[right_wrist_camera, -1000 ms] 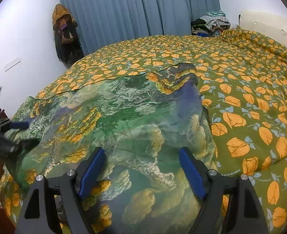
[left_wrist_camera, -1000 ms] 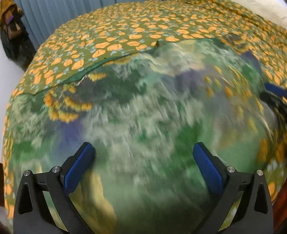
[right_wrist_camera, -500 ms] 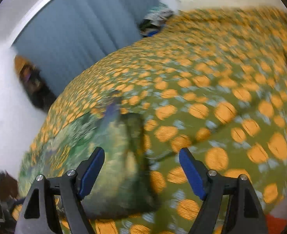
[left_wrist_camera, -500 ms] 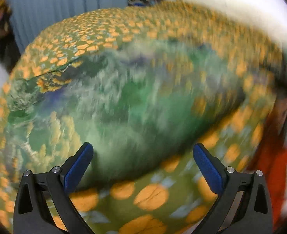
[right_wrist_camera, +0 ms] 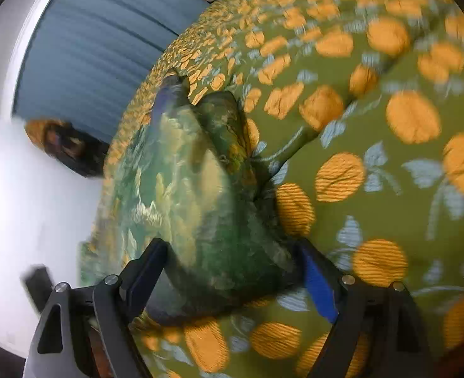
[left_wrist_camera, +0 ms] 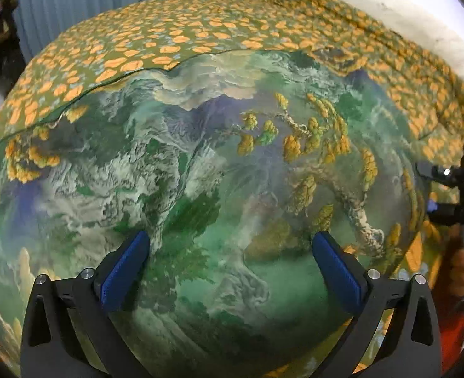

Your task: Fold large clothes

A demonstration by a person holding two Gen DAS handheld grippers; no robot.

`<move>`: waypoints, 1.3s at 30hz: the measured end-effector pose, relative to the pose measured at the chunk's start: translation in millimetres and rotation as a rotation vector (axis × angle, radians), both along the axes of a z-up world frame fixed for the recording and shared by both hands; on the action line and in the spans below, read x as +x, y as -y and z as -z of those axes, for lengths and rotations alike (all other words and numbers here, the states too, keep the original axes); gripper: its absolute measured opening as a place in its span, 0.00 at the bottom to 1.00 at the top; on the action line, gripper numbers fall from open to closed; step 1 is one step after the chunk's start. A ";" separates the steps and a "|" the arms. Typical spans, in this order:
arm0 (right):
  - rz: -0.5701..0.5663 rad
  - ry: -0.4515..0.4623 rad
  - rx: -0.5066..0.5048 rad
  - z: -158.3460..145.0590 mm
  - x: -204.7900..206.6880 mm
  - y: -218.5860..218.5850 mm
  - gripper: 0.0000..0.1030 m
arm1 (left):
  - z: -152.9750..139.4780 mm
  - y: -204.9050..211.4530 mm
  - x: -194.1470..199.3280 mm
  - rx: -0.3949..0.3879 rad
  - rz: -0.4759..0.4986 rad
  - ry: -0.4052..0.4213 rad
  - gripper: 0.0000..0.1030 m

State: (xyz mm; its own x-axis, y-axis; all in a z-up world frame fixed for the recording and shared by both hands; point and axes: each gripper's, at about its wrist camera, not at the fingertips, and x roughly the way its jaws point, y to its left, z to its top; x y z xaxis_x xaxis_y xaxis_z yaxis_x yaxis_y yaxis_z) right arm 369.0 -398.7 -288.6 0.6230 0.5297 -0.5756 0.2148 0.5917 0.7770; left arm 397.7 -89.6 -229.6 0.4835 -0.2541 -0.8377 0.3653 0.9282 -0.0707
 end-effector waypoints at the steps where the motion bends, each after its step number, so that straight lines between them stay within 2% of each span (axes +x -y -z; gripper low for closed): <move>1: -0.006 -0.004 0.014 1.4 1.2 0.3 0.56 | -0.4 -0.4 2.5 -0.003 -0.002 -0.005 1.00; 4: -0.005 0.025 0.071 -0.5 -5.4 3.2 0.34 | -6.5 -2.1 6.6 -0.004 0.008 -0.033 1.00; 5: -0.012 0.058 0.057 -9.0 -8.6 1.7 0.32 | -15.5 -2.7 8.1 0.015 0.005 -0.038 0.99; 6: -0.024 0.098 0.014 -20.4 -11.6 -2.2 0.31 | -26.9 -7.7 8.1 0.010 -0.007 -0.035 0.94; 8: -0.063 0.213 -0.133 -54.2 -19.4 -19.4 0.30 | -55.6 -15.0 11.0 -0.048 -0.023 -0.033 0.92; 9: -0.081 0.274 -0.200 -71.0 -24.6 -30.3 0.30 | -79.0 -15.5 12.1 -0.105 -0.014 -0.032 0.92; 12: -0.140 0.423 -0.374 -111.4 -39.7 -66.1 0.30 | -133.3 2.8 20.3 -0.179 0.087 -0.045 0.93; 15: -0.230 0.567 -0.555 -146.6 -58.5 -117.3 0.30 | -164.2 30.9 29.1 -0.189 0.200 -0.114 0.93; 18: -0.328 0.664 -0.738 -167.5 -66.5 -165.0 0.29 | -170.4 47.2 34.7 -0.179 0.270 -0.206 0.93; 20: -0.377 0.708 -0.834 -172.2 -82.1 -188.0 0.29 | -167.6 56.2 31.0 -0.111 0.300 -0.235 0.93; 23: -0.456 0.805 -1.014 -174.8 -97.9 -235.3 0.28 | -152.8 60.5 23.9 0.076 0.277 -0.210 0.93; 24: -0.489 0.840 -1.076 -173.6 -103.4 -252.5 0.27 | -143.6 59.8 23.3 0.153 0.245 -0.205 0.84; 25: -0.510 0.855 -1.098 -171.9 -105.3 -262.2 0.27 | -134.5 57.2 22.6 0.214 0.217 -0.207 0.52; 26: -0.525 0.865 -1.101 -172.3 -106.9 -271.0 0.27 | -126.2 51.1 24.6 0.251 0.199 -0.213 0.41; 28: -0.543 0.846 -1.047 -173.1 -105.8 -275.3 0.27 | -122.5 40.7 20.8 0.227 0.188 -0.208 0.29; 30: -0.548 0.833 -0.998 -176.6 -105.4 -271.4 0.30 | -130.5 19.4 22.0 0.149 0.164 -0.216 0.27; 33: -0.558 0.845 -0.794 -190.1 -117.2 -238.6 0.53 | -151.6 -24.6 27.2 0.067 0.139 -0.195 0.27; 35: -0.528 0.792 -0.688 -192.3 -110.6 -212.7 0.53 | -160.4 -61.1 28.6 0.023 0.111 -0.179 0.27; 36: -0.513 0.744 -0.647 -188.9 -102.0 -203.4 0.53 | -160.6 -70.5 34.2 0.009 0.099 -0.176 0.27; 37: -0.487 0.675 -0.614 -184.7 -88.6 -193.7 0.52 | -161.4 -96.8 34.4 -0.016 0.072 -0.166 0.28; 38: -0.476 0.631 -0.600 -182.8 -78.9 -189.7 0.50 | -159.6 -115.2 34.9 -0.031 0.048 -0.160 0.28; 39: -0.482 0.601 -0.581 -181.2 -69.4 -189.2 0.40 | -158.1 -126.4 38.2 -0.041 0.032 -0.158 0.28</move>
State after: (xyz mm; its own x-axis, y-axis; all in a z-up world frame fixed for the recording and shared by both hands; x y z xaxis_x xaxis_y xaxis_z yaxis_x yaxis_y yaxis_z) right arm 299.6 -209.5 -107.4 0.6891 0.5388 -0.4845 -0.4903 0.8391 0.2358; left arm 435.8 36.8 -71.5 0.3374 -0.3024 -0.8914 0.3758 0.9115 -0.1670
